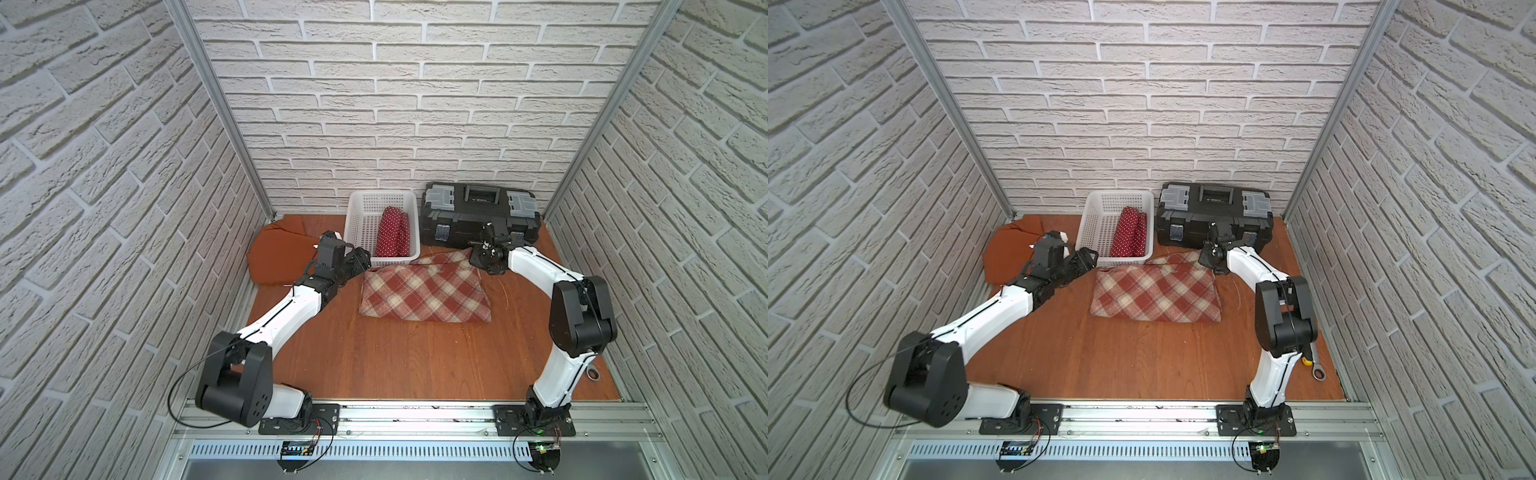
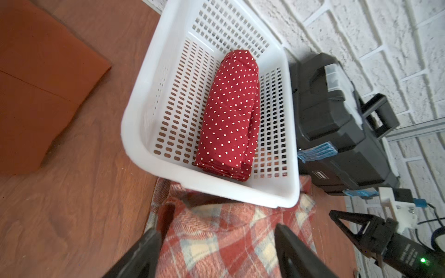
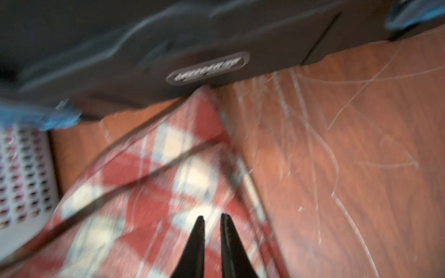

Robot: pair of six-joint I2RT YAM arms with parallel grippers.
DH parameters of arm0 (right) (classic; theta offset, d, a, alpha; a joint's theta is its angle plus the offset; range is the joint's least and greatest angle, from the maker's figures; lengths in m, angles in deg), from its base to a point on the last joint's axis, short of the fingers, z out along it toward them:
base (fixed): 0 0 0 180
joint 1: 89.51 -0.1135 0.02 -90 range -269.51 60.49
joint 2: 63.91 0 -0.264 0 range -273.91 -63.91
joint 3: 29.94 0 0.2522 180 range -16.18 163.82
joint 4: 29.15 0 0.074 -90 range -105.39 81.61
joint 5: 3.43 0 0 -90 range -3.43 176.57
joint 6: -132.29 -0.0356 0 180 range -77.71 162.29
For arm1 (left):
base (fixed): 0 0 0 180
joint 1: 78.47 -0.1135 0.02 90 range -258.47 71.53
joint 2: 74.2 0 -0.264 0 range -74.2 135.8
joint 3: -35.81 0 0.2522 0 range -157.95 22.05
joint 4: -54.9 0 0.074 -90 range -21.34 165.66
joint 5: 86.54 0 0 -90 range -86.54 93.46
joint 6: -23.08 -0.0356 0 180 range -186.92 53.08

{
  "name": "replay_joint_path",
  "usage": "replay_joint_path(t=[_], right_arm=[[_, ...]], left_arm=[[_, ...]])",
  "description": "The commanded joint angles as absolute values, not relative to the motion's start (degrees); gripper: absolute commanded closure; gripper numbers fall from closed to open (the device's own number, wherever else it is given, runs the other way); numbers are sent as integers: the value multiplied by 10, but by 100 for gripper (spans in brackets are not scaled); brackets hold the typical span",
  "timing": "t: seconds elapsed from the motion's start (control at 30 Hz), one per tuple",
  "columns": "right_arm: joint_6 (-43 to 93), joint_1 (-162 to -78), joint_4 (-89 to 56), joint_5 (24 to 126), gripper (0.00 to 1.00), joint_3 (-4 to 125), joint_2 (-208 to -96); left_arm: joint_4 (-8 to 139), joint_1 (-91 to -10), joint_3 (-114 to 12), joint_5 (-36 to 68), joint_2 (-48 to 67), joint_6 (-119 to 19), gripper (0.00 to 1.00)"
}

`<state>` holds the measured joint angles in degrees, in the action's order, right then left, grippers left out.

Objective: Roll up the skirts
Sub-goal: Fold the skirt at the center of the board.

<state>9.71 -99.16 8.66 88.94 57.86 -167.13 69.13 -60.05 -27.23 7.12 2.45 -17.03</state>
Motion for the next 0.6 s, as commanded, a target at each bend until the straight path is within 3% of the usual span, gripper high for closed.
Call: replay_joint_path(t=[0.0,0.13,0.27,0.43,0.57], right_arm=[[74,-1085,40,856,96,527,-1640],[35,-1188,-7,848,98,506,-1672],[26,-1238,-9,858,98,512,-1718],[15,-1246,-3,855,98,449,-1735],[16,-1246,16,855,98,356,-1679]], left_arm=[[727,-603,-213,54,-12,-172,30],[712,-604,-147,50,-59,-152,59],[727,-603,-130,51,-81,-151,89],[733,-603,-112,47,-102,-146,93],[739,-599,-113,50,-104,-150,93]])
